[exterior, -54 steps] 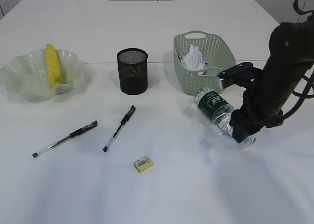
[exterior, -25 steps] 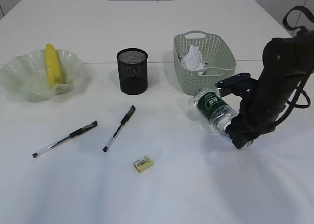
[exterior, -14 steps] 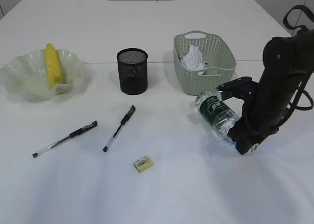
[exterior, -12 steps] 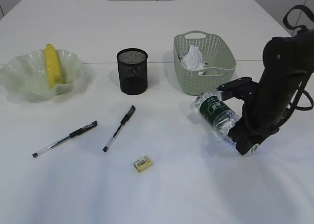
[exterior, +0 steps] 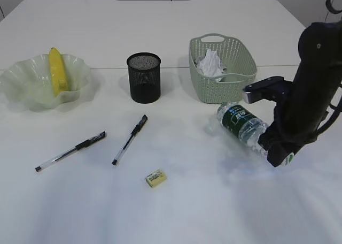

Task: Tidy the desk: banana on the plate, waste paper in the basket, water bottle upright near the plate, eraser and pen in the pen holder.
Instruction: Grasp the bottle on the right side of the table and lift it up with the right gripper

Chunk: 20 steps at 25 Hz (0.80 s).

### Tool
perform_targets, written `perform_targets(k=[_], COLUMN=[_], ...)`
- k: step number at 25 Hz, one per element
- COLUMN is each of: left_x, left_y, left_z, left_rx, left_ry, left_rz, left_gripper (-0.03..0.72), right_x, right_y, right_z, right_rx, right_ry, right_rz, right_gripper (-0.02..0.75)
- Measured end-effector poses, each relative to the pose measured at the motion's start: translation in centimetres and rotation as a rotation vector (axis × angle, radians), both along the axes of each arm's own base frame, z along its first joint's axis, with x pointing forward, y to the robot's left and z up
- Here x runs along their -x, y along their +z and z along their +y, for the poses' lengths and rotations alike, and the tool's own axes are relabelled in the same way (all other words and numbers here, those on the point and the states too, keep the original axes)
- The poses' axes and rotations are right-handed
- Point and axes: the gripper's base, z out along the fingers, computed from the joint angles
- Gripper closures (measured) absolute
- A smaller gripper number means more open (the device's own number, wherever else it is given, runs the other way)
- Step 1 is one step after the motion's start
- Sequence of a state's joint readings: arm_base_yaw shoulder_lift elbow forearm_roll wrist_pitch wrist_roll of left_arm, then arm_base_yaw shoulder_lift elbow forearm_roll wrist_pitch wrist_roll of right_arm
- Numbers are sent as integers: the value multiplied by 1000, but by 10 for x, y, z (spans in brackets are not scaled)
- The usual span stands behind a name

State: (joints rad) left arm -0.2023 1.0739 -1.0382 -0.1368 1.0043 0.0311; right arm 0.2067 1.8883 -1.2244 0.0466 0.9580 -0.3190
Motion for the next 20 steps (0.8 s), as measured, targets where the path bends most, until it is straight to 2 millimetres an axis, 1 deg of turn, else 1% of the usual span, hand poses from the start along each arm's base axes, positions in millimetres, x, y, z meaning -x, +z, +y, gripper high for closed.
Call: perform_targets(k=[3,11,14,20], left_x=[0,0,-1,-2], left_y=[0,0,1,1], left_z=[0,0,0,0], left_rx=[0,-23,-28,-25], left_ry=[0,-28,-37,-41], left_rz=[-2,-13,-28,-37], left_gripper=[350,350,350,350], right_x=[3,18,24,38], right_y=[11,33,47,81], right_z=[1,4,5,7], right_rx=[-16,-79,-105,-163], right_ry=[7,21,19,19], right_rz=[-10,34,13,-54], right_gripper=[492,493,493,493])
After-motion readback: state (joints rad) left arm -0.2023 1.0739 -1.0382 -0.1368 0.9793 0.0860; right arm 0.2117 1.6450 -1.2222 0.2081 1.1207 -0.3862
